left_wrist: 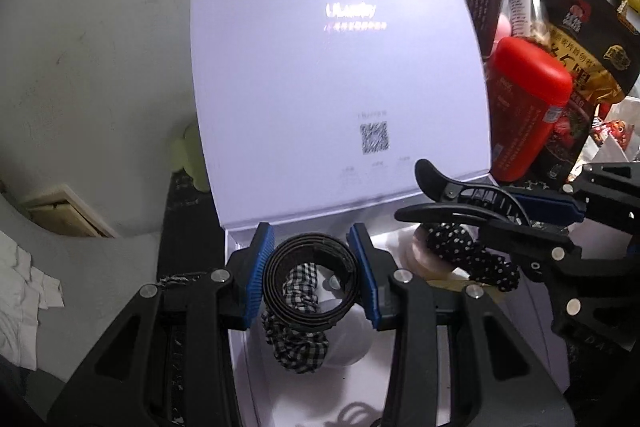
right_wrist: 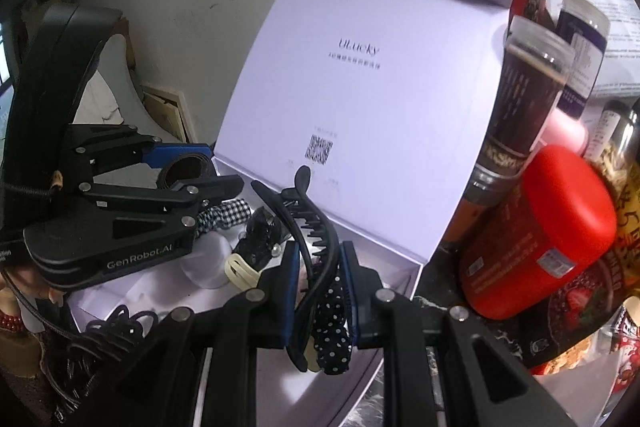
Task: Organize objects
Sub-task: 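Lower the hair band and claw clip with both grippers into the box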
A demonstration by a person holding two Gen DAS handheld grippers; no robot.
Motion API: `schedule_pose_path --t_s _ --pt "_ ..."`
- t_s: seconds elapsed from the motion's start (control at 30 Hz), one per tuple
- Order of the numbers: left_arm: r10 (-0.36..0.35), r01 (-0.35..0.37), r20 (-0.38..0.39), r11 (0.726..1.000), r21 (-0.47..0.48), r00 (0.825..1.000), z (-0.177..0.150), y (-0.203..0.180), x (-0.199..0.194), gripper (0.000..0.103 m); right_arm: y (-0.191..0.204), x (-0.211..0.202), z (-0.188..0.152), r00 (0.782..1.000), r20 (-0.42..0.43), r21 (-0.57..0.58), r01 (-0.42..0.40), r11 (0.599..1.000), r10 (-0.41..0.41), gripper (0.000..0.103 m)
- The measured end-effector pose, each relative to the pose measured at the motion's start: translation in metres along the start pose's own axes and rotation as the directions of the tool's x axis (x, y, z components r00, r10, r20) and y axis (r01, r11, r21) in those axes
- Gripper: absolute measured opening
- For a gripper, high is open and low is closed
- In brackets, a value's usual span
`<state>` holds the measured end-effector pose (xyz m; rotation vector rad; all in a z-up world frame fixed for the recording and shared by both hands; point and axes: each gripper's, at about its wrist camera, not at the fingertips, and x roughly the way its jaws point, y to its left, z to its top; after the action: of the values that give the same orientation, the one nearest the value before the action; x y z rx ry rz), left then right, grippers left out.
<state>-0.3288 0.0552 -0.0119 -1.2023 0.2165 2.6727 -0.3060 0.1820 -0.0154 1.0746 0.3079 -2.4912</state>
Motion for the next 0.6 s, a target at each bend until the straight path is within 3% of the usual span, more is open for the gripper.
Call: schedule_pose_path --t_s 0.6 --pt "0.01 -0.007 -0.057 0.999 0.045 0.998 -0.011 -0.015 0.024 0.037 -0.005 0.031 -0.017 0.996 -0.092 -0.005 -0.011 1.0 0.01 0.019"
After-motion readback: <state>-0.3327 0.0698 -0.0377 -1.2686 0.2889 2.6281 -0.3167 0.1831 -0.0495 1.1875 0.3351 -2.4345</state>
